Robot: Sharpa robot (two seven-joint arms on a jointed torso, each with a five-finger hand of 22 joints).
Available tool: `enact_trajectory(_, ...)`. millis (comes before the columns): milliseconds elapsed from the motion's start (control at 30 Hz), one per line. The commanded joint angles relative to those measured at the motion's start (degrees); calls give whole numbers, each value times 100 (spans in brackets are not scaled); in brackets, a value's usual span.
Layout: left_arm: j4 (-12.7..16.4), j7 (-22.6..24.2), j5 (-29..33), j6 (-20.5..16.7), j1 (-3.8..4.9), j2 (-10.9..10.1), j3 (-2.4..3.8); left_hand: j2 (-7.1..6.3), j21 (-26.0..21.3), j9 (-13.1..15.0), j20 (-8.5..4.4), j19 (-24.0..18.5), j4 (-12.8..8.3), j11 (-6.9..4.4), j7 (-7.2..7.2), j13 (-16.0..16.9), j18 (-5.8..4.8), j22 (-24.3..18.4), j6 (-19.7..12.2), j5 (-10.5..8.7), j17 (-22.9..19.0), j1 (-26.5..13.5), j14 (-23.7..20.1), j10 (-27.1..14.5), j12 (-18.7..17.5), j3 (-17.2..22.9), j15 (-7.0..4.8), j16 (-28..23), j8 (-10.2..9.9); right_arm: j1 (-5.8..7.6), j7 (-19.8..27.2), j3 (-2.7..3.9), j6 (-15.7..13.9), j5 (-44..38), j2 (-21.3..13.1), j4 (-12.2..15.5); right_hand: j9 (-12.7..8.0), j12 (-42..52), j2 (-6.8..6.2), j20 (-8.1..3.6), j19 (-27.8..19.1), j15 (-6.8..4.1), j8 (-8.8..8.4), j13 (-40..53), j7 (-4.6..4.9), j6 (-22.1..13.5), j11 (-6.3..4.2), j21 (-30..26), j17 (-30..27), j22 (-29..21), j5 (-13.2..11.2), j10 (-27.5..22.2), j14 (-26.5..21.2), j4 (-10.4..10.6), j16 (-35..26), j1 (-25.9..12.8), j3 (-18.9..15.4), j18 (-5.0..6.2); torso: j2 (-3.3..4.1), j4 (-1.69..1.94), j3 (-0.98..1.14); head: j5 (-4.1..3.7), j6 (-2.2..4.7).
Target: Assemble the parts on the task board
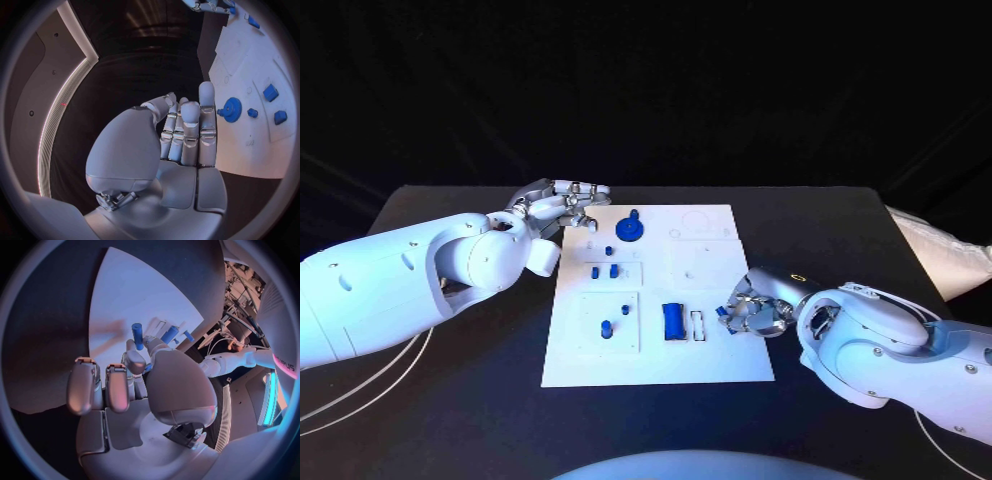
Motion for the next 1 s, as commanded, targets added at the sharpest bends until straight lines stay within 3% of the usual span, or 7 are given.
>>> enact_trajectory(33, 12, 24, 6, 105, 0, 15, 3, 53, -25, -7, -16, 3, -5, -9, -9, -7, 67, -9, -47, 18, -5, 9, -49, -37, 31, -32, 5, -21, 38, 14, 142, -1, -367, 760, 52, 24, -3, 9, -9, -25, 4, 4, -22, 9, 24, 11, 23, 26, 92, 3, 40, 8, 373, 21, 9, -47, 11, -31, 4, 4, 0, 10, 1)
enact_trajectory(200, 14, 22, 6, 106, 0, 16, 3, 53, -25, -7, -16, 3, -5, -9, -9, -7, 67, -9, -47, 18, -5, 9, -49, -37, 31, -32, 5, -21, 38, 25, 93, 0, -345, 890, 158, -8, 5, 26, -12, -29, 7, 0, -22, 26, 19, 19, 19, 30, 115, 11, 97, 17, 378, 30, 22, -53, 35, -32, 4, -8, 4, 27, -10)
enact_trajectory(500, 21, 16, 6, 106, 0, 23, 3, 53, -25, -7, -16, 3, -5, -9, -9, -7, 67, -9, -47, 18, -5, 9, -49, -37, 31, -32, 5, -21, 38, 20, -103, -3, -29, 1044, 463, -179, 20, 40, -36, -32, 11, -1, -21, 45, 21, 37, 22, 34, 121, 20, 147, 30, 380, 84, 25, -133, 31, -34, 2, -13, 7, 48, -26)
enact_trajectory(1000, 23, -1, 6, 123, 0, 32, 3, 53, -25, -7, -16, 3, -5, -9, -9, -7, 67, -9, -47, 18, -5, 9, -49, -37, 31, -32, 5, -21, 38, -6, -178, -5, 111, 986, 686, -362, 29, 40, -33, -32, 12, -2, -17, 49, 16, 49, 17, 35, 122, 23, 188, 32, 381, 92, 26, -144, 34, -35, 4, -15, 10, 64, -41)
